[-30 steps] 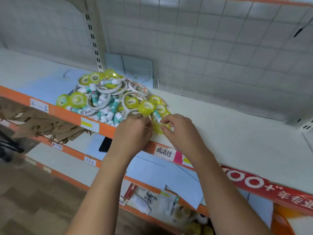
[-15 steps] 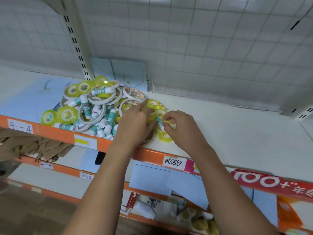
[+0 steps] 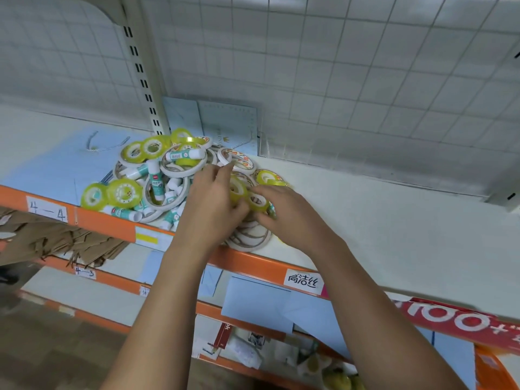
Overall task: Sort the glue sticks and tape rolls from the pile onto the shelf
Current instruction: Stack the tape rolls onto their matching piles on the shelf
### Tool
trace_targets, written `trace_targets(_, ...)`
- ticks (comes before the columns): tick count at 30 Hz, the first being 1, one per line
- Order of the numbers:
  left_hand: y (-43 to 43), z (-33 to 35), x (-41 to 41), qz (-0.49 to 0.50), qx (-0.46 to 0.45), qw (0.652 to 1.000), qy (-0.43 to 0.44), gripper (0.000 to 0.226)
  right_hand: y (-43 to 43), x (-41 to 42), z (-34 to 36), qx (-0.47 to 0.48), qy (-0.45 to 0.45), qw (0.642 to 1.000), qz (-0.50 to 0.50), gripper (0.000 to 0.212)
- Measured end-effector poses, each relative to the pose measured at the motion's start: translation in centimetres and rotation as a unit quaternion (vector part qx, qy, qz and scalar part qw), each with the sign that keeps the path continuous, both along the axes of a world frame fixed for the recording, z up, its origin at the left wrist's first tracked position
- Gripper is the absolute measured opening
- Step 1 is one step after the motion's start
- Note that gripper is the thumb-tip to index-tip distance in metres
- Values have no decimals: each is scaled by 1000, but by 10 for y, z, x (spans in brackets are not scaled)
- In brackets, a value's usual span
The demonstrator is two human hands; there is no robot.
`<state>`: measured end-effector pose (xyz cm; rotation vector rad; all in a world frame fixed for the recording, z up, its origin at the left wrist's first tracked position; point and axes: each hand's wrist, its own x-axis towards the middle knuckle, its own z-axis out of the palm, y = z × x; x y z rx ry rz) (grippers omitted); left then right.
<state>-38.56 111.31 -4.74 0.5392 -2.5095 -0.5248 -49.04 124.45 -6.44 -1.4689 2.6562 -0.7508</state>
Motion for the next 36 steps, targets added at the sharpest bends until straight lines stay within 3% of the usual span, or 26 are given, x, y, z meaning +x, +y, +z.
trace_targets(6,9,1,5,7,27,1000,7,62,7,4,4,-50,-51,997,-2,58)
trace_targets(9,19,7,3,-13,56,998,22,60,28,6,12,-72,-34,996,-30,55)
trace_targets(23,158,-12,-61,-267,94,958,-37,52,208,-2,4,-43,-51,972,-227,53)
trace_targets(36,311,-21,-130,-368,58,921,-111,52,368,-31,6,-30,-59,942,-329,54)
